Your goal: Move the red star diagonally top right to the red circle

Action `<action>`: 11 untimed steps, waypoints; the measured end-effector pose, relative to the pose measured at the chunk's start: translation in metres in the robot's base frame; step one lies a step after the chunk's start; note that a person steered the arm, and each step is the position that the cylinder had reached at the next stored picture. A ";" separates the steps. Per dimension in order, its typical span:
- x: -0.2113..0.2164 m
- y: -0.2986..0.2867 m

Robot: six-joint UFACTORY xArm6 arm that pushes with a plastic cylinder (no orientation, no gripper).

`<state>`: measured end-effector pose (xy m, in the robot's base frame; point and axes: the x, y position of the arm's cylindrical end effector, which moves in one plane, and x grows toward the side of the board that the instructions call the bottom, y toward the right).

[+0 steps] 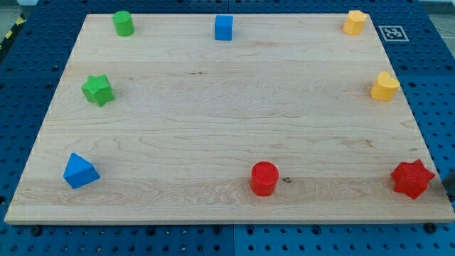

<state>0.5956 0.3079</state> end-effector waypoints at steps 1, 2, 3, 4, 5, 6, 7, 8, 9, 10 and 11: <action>0.013 -0.011; 0.001 -0.037; -0.016 -0.024; -0.023 -0.007; -0.020 -0.033; -0.024 -0.077; -0.031 -0.091; -0.034 -0.083; -0.050 -0.089; -0.051 -0.125; -0.049 -0.153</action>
